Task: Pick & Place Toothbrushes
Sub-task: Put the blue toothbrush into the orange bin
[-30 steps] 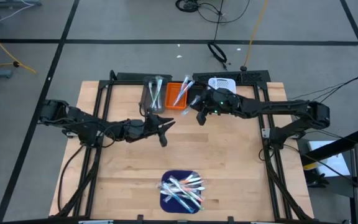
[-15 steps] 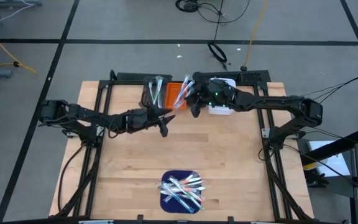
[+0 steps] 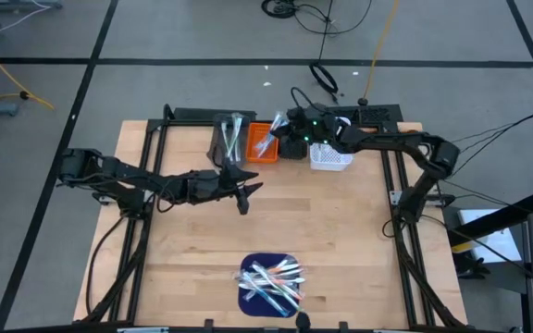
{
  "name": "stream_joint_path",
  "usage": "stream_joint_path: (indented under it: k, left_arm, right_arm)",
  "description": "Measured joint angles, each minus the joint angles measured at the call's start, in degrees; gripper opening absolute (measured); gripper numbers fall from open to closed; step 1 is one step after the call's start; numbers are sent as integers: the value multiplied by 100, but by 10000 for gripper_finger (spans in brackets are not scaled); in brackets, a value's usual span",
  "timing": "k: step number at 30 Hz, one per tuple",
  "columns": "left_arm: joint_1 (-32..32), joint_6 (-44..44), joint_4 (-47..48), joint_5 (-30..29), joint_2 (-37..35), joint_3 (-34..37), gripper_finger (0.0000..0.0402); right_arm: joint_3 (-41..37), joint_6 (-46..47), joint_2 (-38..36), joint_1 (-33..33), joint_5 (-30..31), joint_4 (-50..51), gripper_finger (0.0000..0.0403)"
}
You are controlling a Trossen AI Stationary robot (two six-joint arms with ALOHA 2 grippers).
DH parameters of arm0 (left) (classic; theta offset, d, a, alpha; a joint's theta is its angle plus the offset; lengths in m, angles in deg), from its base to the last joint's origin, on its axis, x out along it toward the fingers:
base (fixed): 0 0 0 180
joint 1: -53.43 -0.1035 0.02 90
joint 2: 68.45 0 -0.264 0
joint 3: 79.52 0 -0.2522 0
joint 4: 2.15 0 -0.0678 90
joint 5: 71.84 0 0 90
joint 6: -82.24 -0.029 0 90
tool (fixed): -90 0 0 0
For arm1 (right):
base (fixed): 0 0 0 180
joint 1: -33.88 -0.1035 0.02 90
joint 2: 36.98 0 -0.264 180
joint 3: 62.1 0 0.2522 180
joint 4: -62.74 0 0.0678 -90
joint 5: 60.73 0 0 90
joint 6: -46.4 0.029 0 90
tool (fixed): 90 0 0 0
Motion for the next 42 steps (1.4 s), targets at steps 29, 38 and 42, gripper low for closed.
stream_joint_path:
  k: [29, 38, 42]
  left_arm:
    - [94, 16, 2, -4, 2, 0, 170]
    - [94, 2, 2, -9, 2, 0, 170]
    - [91, 2, 7, -9, 2, 0, 170]
  right_arm:
    - [-2, 349, 826, 274, -491, -696, 35]
    - [-7, 332, 970, 188, -28, -744, 51]
    - [4, 331, 1170, 180, 1, -1164, 85]
